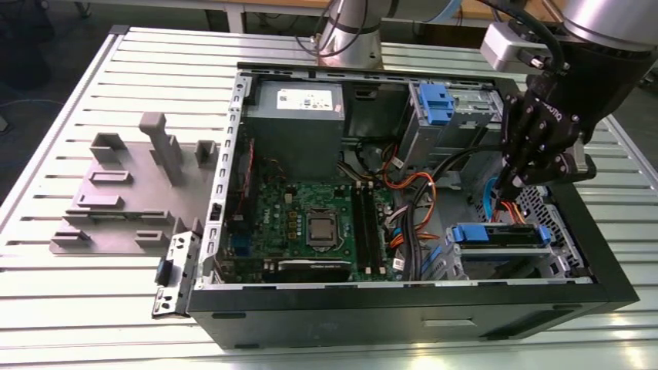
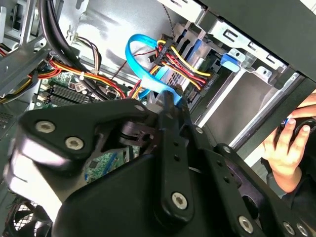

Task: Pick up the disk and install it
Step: 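Insert the second disk wire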

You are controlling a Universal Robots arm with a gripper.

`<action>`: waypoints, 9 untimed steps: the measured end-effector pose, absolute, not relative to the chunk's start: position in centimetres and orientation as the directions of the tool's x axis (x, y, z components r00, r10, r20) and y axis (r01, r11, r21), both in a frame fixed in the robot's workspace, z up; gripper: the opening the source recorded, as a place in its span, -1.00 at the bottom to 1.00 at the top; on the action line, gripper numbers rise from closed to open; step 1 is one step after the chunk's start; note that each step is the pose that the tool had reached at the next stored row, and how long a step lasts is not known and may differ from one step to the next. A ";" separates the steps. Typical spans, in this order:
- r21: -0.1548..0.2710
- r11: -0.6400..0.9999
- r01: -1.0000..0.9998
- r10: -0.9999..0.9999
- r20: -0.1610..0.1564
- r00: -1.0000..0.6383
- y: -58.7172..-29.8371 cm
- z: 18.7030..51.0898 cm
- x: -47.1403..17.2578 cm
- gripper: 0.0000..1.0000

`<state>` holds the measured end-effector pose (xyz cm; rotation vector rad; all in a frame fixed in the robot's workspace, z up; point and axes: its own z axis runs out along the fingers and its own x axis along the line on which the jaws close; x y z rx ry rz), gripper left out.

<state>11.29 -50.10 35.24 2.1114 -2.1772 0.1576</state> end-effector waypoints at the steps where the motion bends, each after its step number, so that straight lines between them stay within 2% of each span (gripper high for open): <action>1: -0.002 0.031 -1.000 -0.989 0.147 -0.030 -50.1 35.2 11.3 -0.69; 9: -0.002 0.020 -1.000 -0.989 0.147 -0.020 -50.6 35.2 11.2 -0.69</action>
